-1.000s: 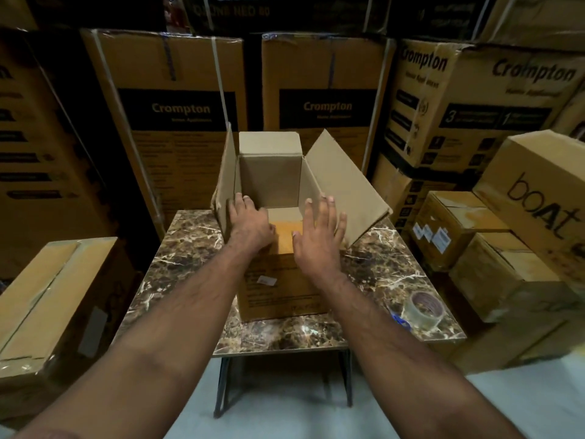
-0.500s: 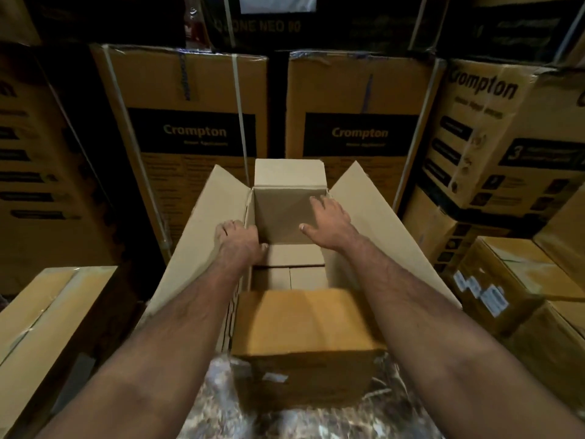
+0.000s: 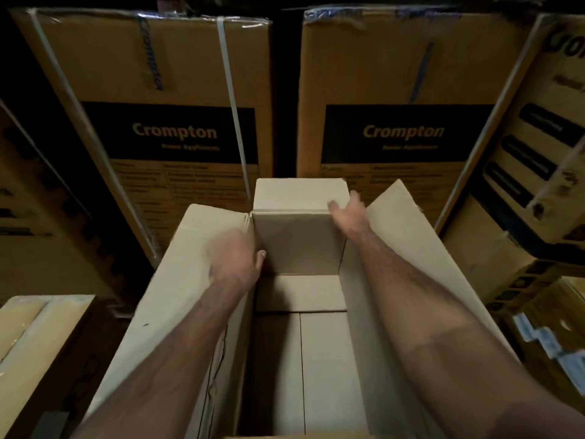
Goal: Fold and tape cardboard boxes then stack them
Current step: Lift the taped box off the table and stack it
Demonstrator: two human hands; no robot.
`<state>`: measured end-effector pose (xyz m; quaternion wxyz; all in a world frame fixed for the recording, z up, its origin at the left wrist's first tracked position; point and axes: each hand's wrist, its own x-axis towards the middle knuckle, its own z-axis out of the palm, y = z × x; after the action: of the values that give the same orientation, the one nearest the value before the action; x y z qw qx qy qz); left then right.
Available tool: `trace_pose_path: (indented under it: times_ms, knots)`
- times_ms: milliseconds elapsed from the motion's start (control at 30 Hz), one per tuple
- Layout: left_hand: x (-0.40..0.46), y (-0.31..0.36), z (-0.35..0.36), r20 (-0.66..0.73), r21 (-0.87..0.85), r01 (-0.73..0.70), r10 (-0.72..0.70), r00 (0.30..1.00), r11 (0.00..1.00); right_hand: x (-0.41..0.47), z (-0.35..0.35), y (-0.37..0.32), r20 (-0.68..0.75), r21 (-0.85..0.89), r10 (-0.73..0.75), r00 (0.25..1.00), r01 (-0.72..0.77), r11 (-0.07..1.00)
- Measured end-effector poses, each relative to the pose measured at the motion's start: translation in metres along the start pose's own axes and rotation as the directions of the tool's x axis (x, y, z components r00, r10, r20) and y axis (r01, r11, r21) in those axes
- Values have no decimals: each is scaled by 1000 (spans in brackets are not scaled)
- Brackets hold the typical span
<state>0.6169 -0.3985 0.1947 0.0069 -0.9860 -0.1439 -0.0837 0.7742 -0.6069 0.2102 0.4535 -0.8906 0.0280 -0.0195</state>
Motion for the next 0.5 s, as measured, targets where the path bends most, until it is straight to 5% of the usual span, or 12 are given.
trace_pose_path:
  times_ms: [100, 267, 400, 500]
  knots:
    - [15, -3, 7, -46, -70, 44, -47, 998, 997, 12, 3, -11, -159, 378, 167, 973, -96, 921]
    - [14, -13, 12, -130, -419, 71, -137, 982, 905, 0, 4, -9, -75, 708, 313, 947, -170, 685]
    - [13, -14, 9, -136, -532, 25, -115, 984, 847, -6, -7, -6, -75, 627, 245, 966, -145, 765]
    - [0, -18, 11, -89, -576, 41, -113, 990, 816, -14, -19, 13, -92, 384, 146, 985, -100, 918]
